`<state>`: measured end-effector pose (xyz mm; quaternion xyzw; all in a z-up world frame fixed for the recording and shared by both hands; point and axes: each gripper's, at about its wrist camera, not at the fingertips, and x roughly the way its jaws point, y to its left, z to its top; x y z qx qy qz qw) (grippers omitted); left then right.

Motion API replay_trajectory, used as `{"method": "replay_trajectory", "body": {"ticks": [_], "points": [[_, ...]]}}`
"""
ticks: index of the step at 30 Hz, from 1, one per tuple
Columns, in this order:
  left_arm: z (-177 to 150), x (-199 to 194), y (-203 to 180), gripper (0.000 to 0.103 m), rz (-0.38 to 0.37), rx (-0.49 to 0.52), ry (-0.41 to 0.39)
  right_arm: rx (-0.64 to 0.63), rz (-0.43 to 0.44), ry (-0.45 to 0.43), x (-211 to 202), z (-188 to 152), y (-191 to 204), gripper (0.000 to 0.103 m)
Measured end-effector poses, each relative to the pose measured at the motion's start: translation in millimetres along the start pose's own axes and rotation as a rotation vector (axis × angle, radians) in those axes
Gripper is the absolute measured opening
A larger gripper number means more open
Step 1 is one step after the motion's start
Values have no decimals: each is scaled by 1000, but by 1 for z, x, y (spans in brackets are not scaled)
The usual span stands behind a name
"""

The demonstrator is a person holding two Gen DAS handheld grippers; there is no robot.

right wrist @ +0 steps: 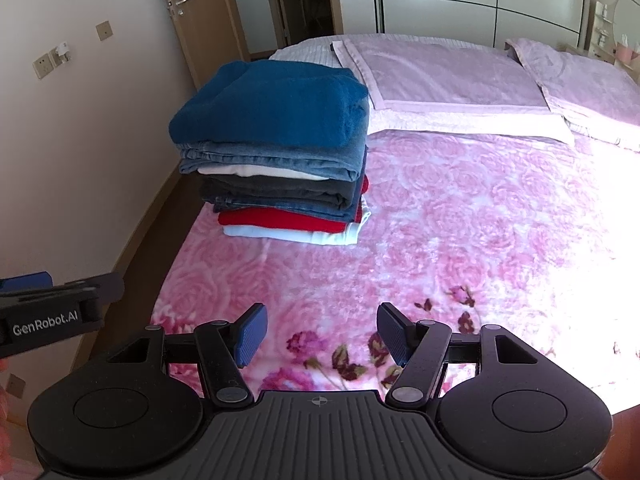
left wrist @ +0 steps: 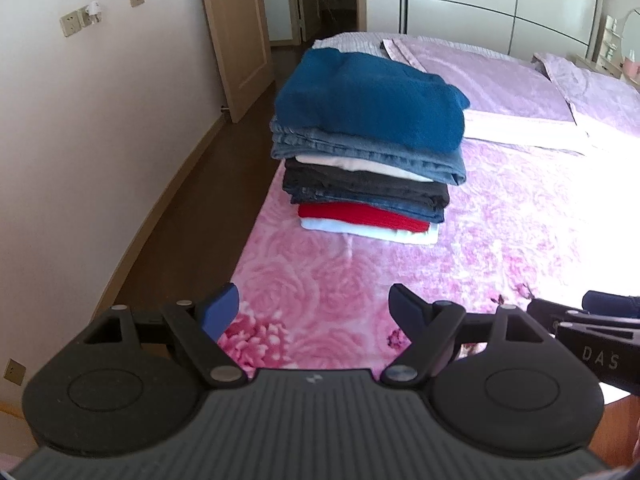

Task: Fold clothes

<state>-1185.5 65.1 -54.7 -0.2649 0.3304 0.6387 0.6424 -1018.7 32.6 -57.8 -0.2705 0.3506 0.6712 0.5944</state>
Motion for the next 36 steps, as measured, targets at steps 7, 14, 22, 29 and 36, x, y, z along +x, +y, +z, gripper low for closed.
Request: {"method": "replay_trajectory", "body": {"ticks": [7, 14, 22, 29, 36], "points": [[10, 18, -8, 80, -30, 38, 24, 40, -13, 14, 11, 6, -4, 64], [28, 39, -8, 79, -52, 67, 36, 74, -28, 26, 26, 17, -5, 64], [44, 61, -6, 79, -64, 80, 53, 88, -46, 50, 47, 31, -3, 64], [46, 75, -5, 79, -56, 86, 58, 77, -59, 60, 58, 37, -1, 64], [45, 87, -7, 79, -56, 87, 64, 75, -62, 77, 70, 39, -4, 64]]}}
